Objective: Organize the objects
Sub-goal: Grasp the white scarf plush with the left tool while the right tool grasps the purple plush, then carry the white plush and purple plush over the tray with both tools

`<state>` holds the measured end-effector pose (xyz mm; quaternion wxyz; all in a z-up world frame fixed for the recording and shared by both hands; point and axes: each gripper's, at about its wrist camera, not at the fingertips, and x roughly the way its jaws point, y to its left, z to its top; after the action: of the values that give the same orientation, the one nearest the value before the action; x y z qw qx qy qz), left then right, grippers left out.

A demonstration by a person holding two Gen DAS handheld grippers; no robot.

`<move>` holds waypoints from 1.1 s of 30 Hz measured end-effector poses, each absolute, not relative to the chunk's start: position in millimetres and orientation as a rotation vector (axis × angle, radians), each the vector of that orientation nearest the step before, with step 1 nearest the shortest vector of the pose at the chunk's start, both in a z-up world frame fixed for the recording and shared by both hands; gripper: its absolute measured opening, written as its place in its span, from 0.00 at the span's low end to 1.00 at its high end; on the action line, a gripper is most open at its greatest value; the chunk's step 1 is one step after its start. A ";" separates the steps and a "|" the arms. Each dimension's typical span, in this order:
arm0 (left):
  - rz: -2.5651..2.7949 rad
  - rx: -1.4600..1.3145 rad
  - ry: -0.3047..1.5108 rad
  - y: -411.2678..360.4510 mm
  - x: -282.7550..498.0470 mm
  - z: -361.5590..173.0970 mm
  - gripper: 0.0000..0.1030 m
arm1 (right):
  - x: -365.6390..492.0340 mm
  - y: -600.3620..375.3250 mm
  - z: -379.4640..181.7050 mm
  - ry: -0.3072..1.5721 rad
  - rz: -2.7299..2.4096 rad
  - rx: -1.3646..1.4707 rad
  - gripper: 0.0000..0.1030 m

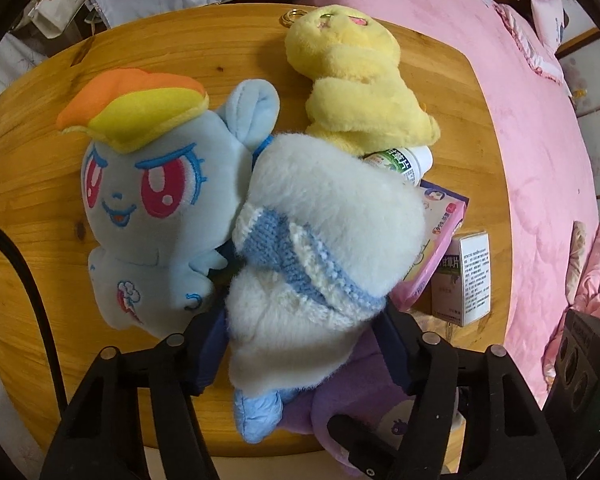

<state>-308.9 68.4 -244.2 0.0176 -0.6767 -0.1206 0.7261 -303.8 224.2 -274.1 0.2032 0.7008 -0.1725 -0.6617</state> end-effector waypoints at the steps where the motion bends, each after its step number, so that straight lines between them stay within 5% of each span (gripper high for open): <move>1: 2.257 -2.103 -0.370 68.3 -308.6 -243.6 0.65 | -303.4 224.1 -273.5 -0.481 -1.850 1.954 0.70; 33: 2.599 -1.615 -0.301 9.3 -215.8 -75.5 0.60 | -223.3 220.8 -94.5 -0.497 -2.215 1.480 0.68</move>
<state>-215.8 9.3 -75.5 0.0333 -0.5248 -0.0978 0.8449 -223.3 220.8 -94.5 0.2142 0.5333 -0.1791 -0.7985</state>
